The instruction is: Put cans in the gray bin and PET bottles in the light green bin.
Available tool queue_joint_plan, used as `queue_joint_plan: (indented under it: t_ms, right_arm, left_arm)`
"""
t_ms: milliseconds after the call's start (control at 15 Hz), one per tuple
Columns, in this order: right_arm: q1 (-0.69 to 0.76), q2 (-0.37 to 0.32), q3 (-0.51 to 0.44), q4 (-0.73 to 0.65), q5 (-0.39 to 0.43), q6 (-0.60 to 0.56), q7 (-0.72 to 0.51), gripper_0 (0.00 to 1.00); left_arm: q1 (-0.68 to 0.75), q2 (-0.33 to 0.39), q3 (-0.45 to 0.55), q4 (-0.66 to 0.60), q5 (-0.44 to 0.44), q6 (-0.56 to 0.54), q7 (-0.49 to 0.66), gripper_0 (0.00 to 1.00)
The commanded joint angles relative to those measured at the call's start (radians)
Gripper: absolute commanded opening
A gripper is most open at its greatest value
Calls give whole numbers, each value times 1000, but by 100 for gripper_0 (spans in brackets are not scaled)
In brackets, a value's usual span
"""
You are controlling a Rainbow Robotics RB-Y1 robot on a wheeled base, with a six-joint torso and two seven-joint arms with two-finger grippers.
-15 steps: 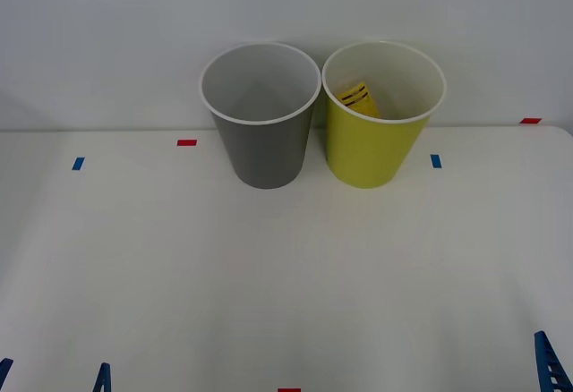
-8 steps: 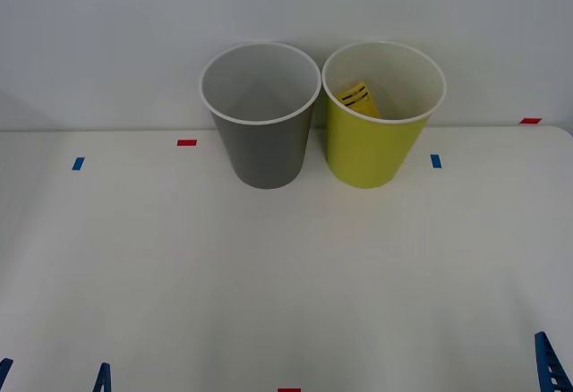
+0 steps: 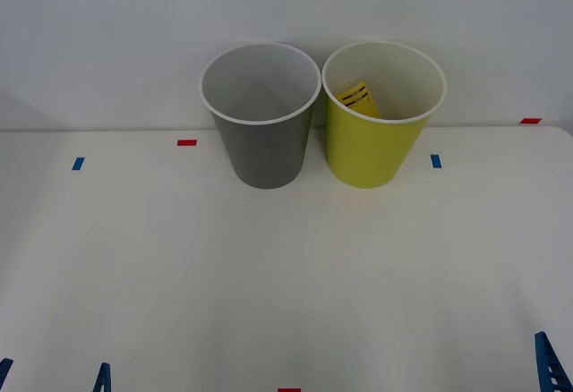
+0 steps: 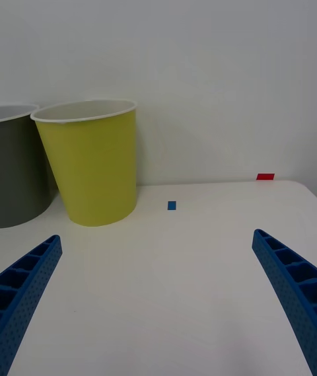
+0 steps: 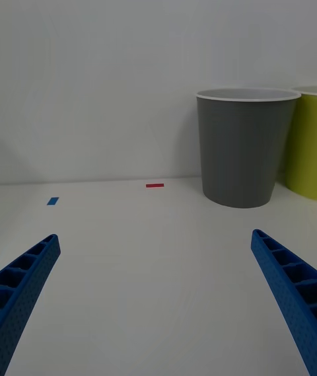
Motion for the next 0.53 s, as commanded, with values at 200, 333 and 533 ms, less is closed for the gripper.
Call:
queue_joint_plan:
  t_ms: [200, 333, 533]
  right_arm:
    - [0, 0, 0, 0, 0, 0, 0, 100]
    - [0, 0, 0, 0, 0, 0, 0, 100]
    - [0, 0, 0, 0, 0, 0, 0, 100]
  left_arm:
    - [0, 0, 0, 0, 0, 0, 0, 100]
    - [0, 0, 0, 0, 0, 0, 0, 100]
    - [0, 0, 0, 0, 0, 0, 0, 100]
